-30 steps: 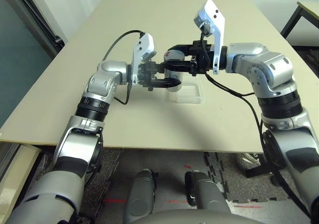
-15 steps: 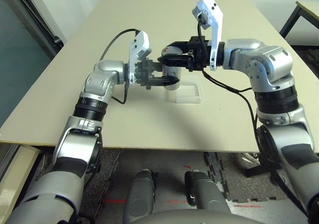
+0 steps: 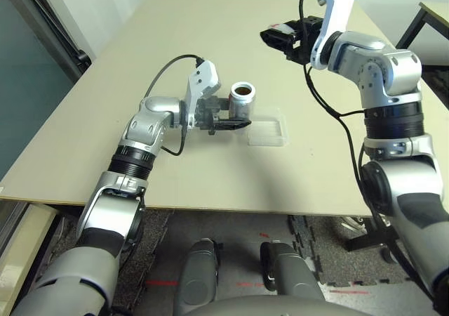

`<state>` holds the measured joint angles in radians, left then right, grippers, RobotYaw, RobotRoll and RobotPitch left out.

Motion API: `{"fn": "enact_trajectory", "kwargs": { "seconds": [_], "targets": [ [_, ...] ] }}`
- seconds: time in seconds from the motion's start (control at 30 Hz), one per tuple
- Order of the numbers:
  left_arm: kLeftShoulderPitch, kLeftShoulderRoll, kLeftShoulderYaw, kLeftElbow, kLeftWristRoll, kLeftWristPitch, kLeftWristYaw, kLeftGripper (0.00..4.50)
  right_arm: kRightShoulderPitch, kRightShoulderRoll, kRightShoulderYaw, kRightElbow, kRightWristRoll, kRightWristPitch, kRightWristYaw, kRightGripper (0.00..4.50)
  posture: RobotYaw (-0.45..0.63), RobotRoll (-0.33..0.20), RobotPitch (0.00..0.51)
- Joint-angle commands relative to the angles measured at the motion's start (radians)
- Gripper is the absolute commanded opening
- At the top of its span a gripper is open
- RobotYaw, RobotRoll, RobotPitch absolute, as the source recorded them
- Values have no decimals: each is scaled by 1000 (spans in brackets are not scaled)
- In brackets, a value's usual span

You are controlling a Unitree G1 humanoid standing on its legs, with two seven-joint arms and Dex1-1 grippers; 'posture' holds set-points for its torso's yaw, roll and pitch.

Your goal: Pour the medicine from the bottle into the box.

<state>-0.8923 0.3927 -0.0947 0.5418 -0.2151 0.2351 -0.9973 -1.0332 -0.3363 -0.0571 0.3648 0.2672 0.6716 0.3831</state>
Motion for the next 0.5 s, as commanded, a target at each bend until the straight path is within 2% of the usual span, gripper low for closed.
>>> {"fn": "enact_trajectory", "kwargs": {
  "seconds": [0.03,0.17,0.5],
  "targets": [
    [-43,-5,62,90,29,-81,128,2465,47,15,-43,27,-27,-77,-70,2607,86,0,99],
    [-81,-10,148,226,46,-216,326,2465,132,35,-76,46,-49,-170,-140,2607,91,0,102],
    [-112,-35,255,469,62,-407,622,2465,266,71,-144,203,-79,-423,-251,2607,93,0,107]
  ]
}}
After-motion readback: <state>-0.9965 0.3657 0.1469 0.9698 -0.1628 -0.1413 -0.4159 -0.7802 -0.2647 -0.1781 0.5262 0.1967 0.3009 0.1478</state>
